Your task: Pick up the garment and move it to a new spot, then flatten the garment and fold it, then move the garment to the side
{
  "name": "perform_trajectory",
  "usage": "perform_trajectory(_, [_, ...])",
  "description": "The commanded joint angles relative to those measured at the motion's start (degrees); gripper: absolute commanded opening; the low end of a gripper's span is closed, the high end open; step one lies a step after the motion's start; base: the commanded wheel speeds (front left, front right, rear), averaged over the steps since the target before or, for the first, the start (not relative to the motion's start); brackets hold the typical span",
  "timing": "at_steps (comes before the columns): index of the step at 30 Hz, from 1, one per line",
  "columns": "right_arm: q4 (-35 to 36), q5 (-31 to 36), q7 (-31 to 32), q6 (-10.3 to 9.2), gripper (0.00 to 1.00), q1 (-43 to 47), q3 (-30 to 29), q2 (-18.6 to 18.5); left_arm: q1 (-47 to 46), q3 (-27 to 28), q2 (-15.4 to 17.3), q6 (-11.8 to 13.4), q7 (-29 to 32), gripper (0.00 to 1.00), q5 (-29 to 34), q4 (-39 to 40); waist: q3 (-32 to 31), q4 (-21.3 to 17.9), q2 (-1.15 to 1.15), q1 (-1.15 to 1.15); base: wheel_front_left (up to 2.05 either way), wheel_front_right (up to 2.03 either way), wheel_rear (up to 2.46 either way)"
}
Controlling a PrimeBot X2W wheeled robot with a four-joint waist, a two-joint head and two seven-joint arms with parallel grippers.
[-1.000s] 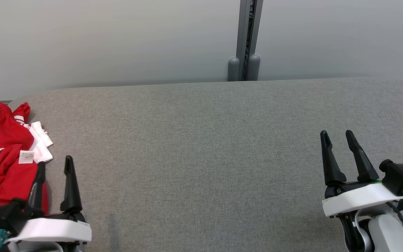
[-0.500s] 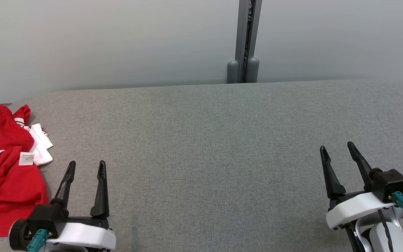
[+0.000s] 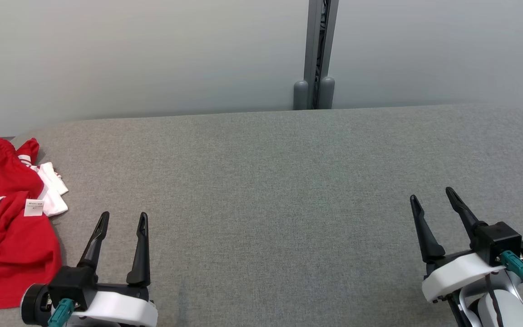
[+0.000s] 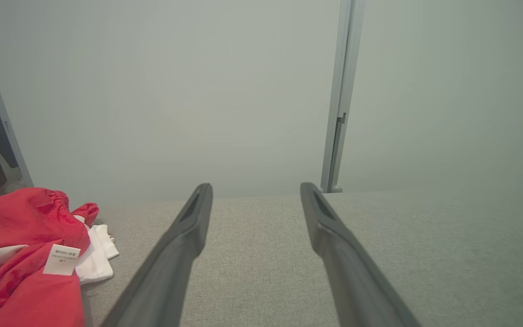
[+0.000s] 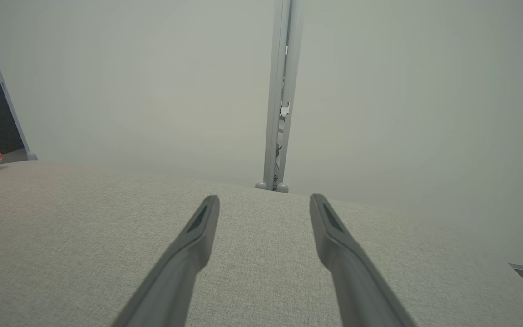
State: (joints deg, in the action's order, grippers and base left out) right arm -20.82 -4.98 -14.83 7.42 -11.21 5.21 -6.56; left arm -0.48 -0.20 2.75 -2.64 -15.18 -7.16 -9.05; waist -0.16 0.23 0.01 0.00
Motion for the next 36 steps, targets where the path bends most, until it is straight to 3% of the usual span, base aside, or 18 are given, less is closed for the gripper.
perform_trajectory(1, [0.34, 0.18, -0.31, 0.13, 1.0, 0.45, -0.03, -0.52, -0.84, 0.03, 0.15, 0.01, -0.14, 1.0, -0.36, 0.02, 0.01, 0.0, -0.01, 0.0, 0.0, 0.0, 0.0])
perform_trajectory(36, [1.0, -5.19, -0.32, 0.13, 1.0, 1.02, -1.76, 0.57, -1.28, 0.33, 0.15, 0.66, -0.13, 1.0, -1.66, -1.0, -0.17, -0.24, -0.01, 0.0, 0.0, 0.0, 0.0])
